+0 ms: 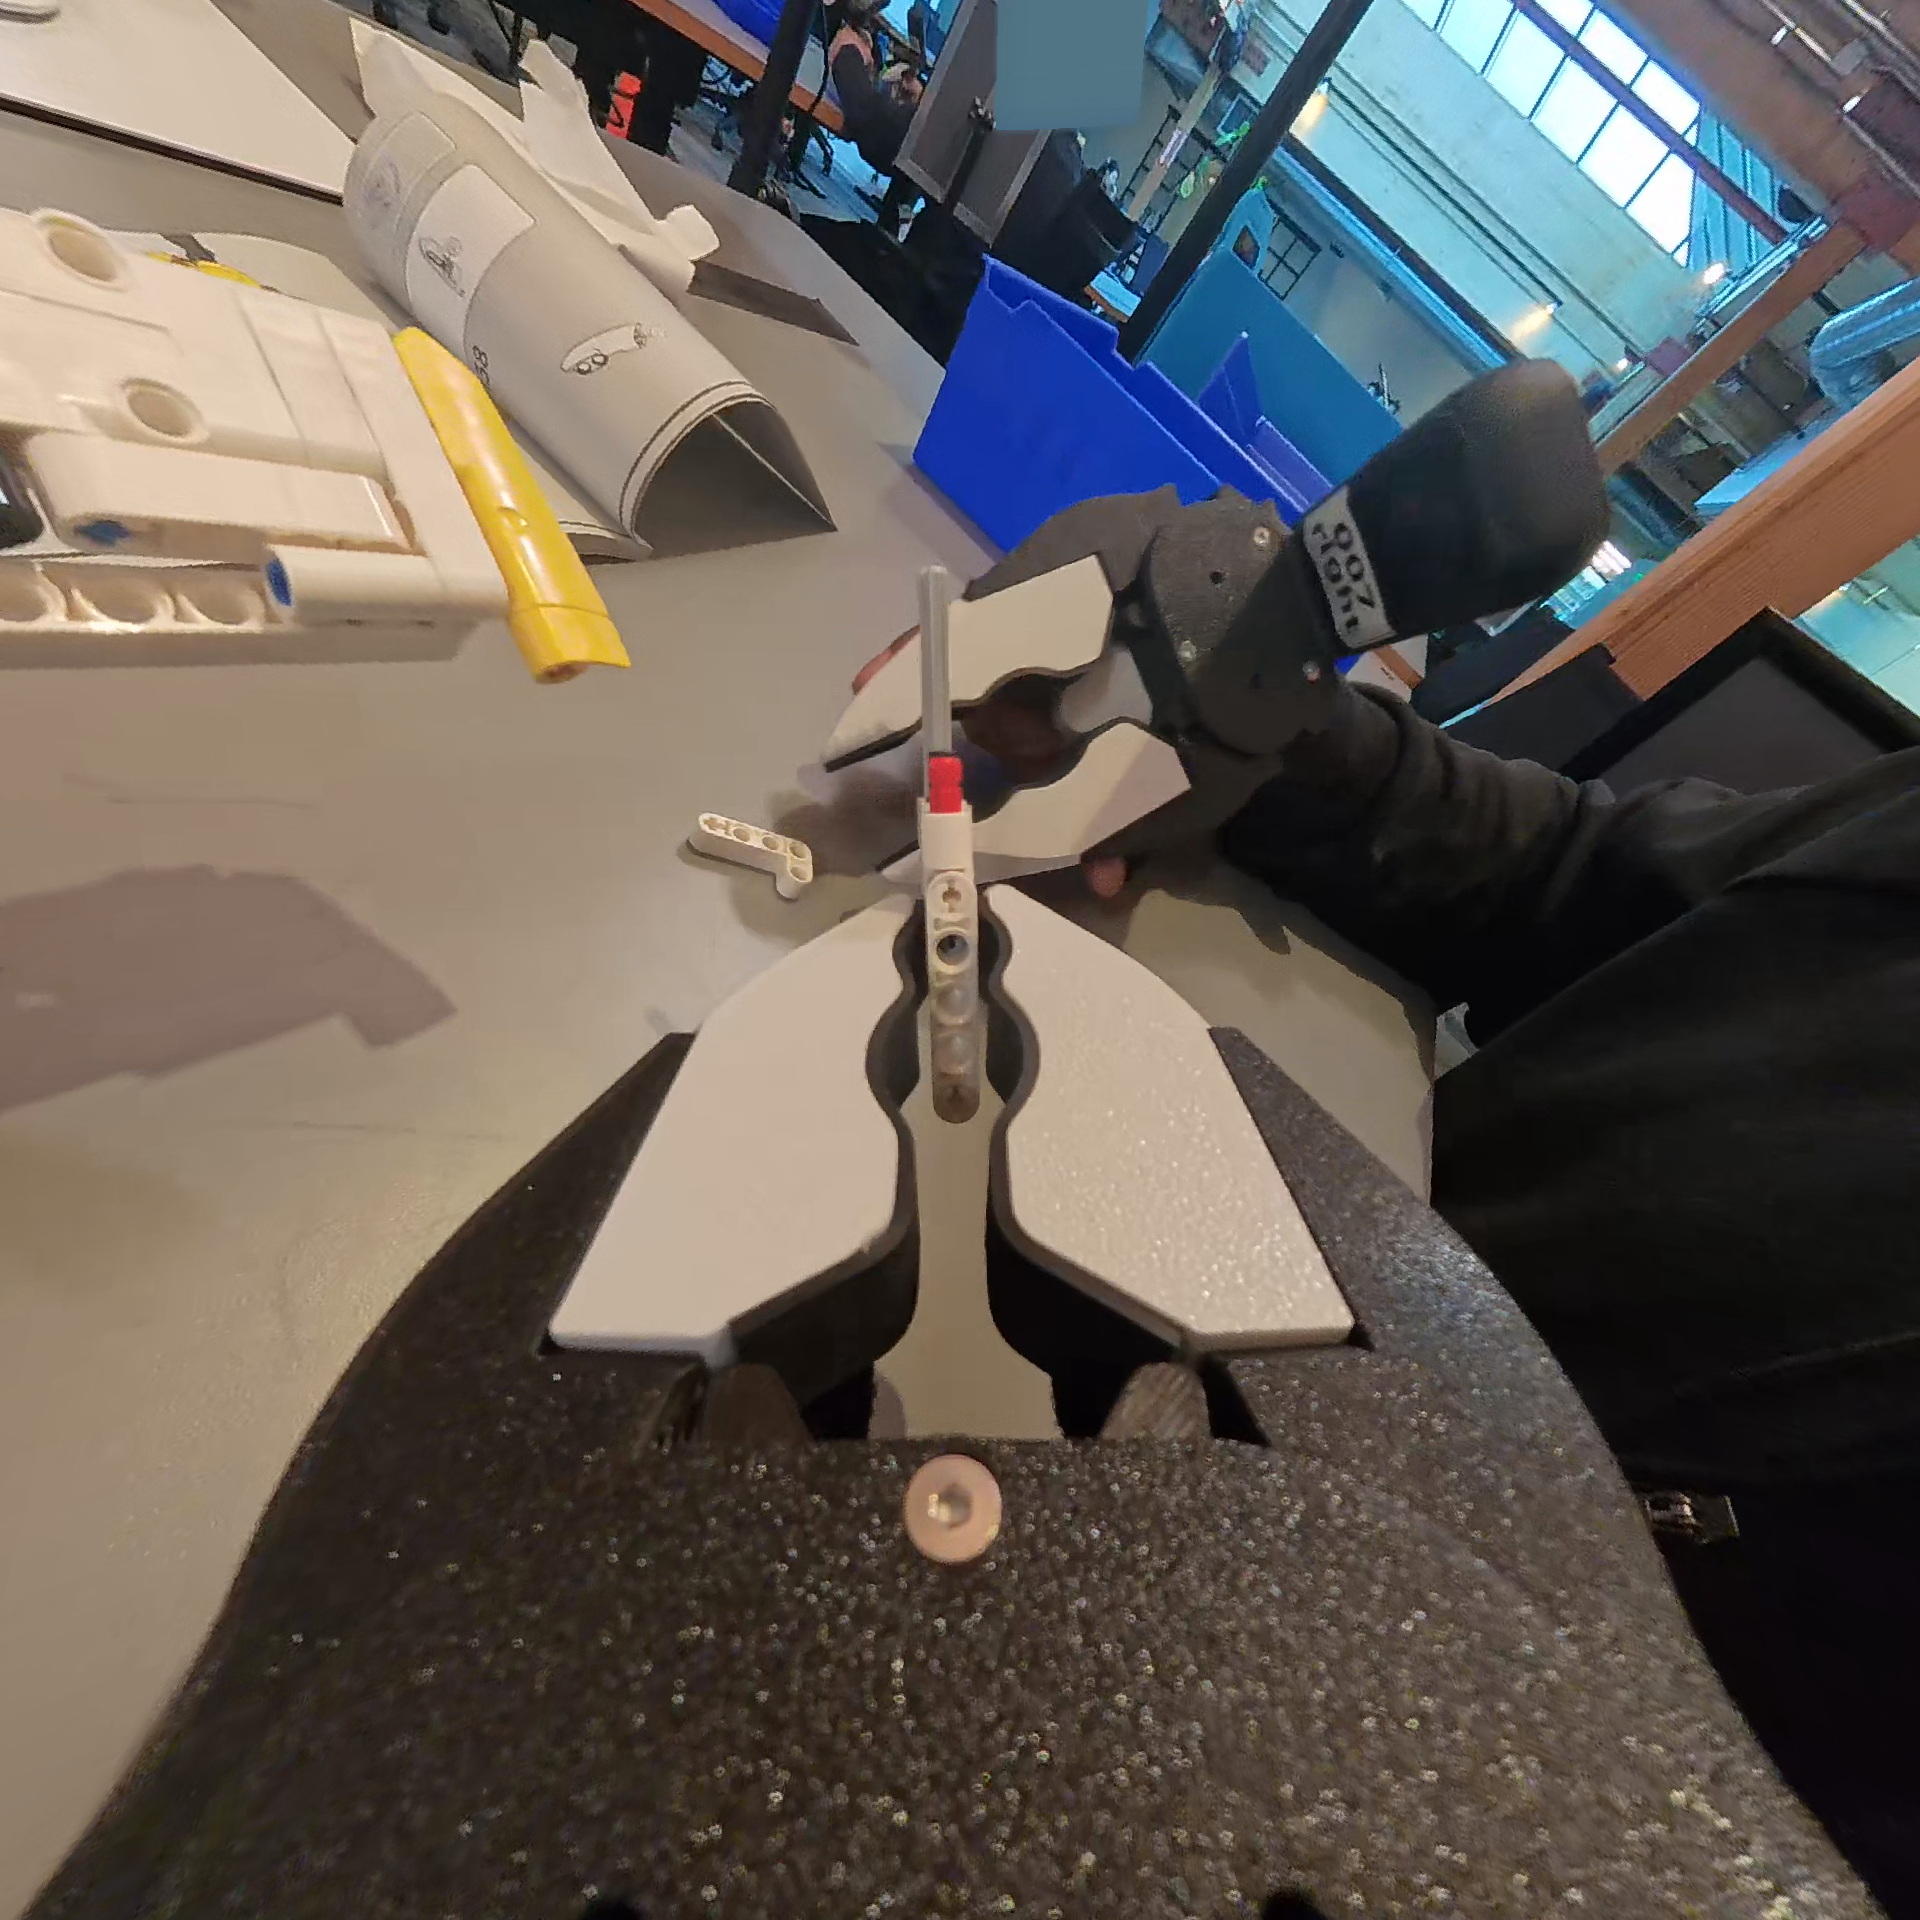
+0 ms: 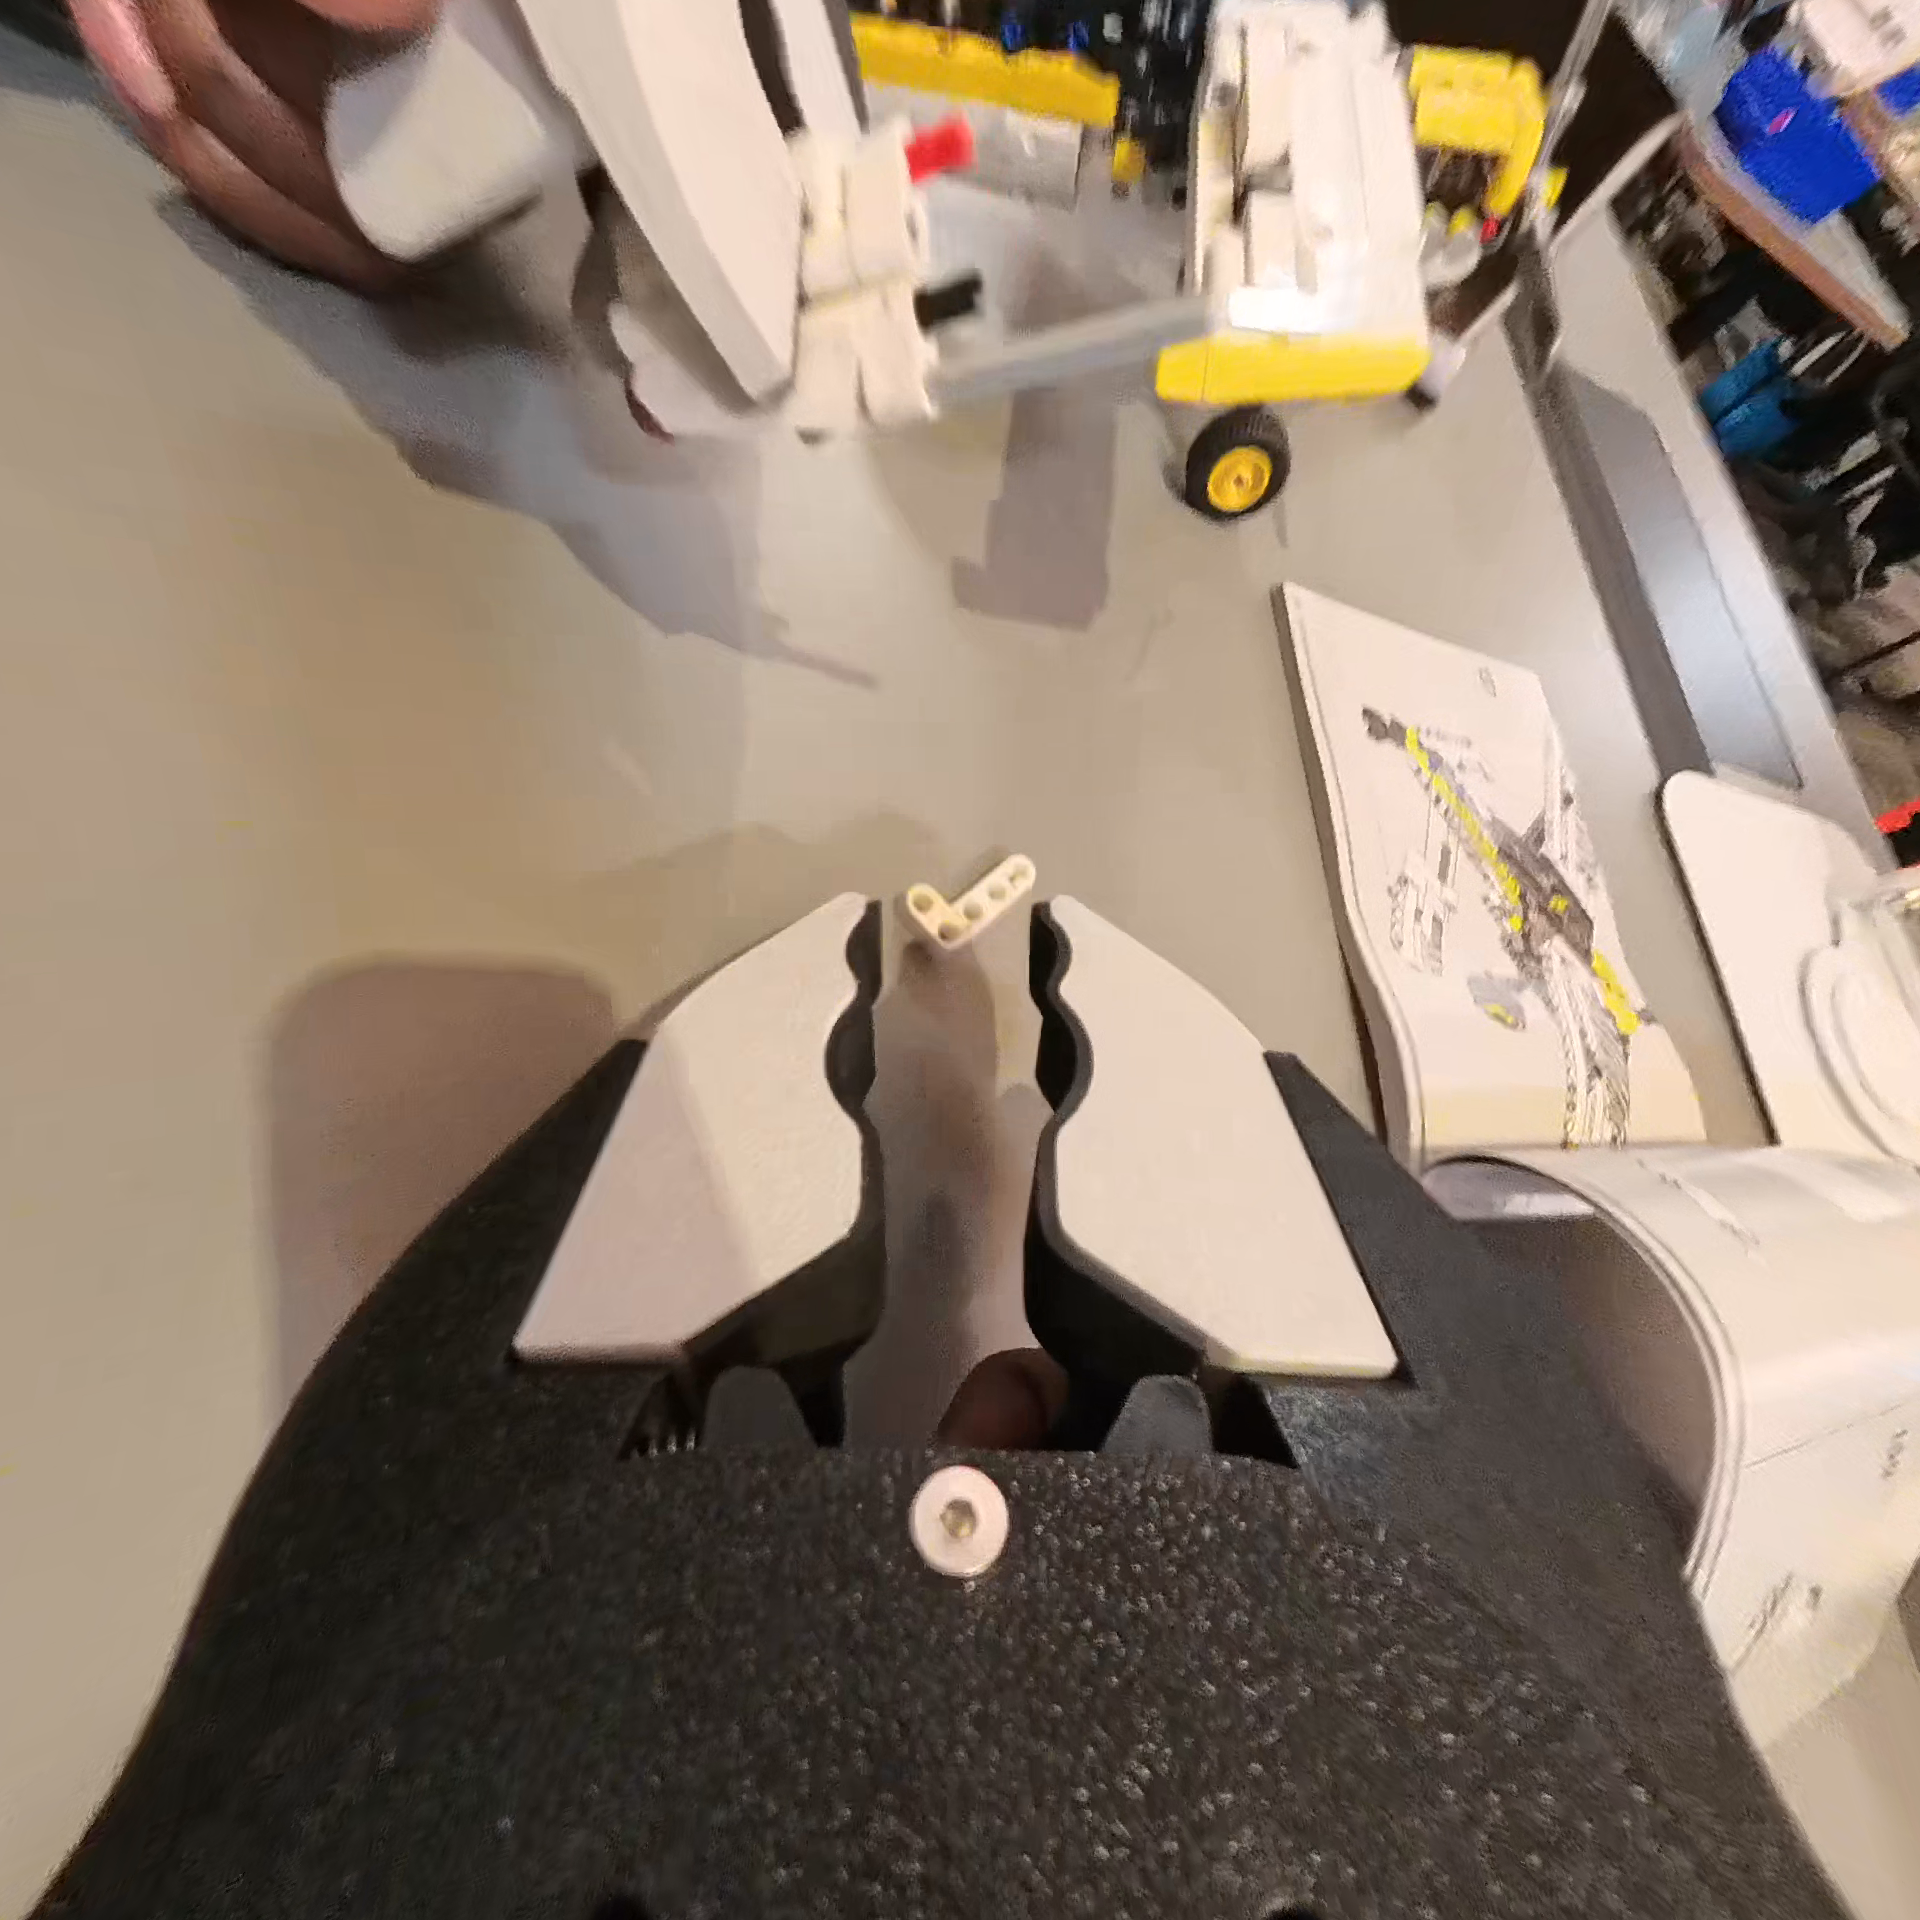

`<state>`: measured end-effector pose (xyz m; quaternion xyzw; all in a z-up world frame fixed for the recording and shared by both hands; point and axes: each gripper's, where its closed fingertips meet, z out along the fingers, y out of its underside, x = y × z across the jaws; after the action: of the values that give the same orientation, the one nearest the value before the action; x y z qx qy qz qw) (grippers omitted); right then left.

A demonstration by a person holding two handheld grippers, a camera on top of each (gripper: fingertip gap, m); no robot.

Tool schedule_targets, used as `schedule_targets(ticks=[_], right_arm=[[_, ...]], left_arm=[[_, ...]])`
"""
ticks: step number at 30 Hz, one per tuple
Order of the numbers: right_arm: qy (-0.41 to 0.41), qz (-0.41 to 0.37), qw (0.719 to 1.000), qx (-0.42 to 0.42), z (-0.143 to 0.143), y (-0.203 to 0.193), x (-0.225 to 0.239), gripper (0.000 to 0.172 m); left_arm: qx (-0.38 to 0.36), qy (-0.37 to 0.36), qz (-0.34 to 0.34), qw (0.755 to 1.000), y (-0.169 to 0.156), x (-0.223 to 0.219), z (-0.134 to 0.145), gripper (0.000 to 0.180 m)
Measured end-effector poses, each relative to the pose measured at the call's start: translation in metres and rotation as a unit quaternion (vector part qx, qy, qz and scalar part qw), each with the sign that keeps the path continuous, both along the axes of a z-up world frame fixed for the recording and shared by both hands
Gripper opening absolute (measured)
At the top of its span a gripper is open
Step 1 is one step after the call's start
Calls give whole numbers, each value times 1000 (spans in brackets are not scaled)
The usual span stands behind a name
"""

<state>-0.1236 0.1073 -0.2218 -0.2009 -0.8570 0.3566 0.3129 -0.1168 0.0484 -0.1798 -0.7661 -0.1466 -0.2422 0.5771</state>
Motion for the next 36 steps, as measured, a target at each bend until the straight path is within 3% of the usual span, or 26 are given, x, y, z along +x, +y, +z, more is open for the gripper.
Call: schedule_targets(ticks=[5, 12, 18, 20, 27, 36], right_arm=[[-58, -19, 998, 21, -15, 8, -1, 27], [-168, -74, 979, -90, -5, -3, -7, 33], [-205, -166, 963, -59, -19, 5, -19, 32], [-215, -180, 958, -51, -25, 7, -22, 24], [-225, -103, 969, -1, -27, 6, -18, 8], [-233, -46, 971, 33, -27, 5, -17, 7]], left_arm=[[3, 8, 0, 1000, 0, 1, 0, 8], [6, 13, 6, 1000, -3, 0, 2, 8], [-5, 35, 19, 999, -8, -4, -1, 8], [-5, 38, 20, 999, -9, -3, -1, 8], [-2, 36, 16, 999, -12, -3, 0, 8], [-65, 21, -6, 998, -6, 1, -18, 8]])
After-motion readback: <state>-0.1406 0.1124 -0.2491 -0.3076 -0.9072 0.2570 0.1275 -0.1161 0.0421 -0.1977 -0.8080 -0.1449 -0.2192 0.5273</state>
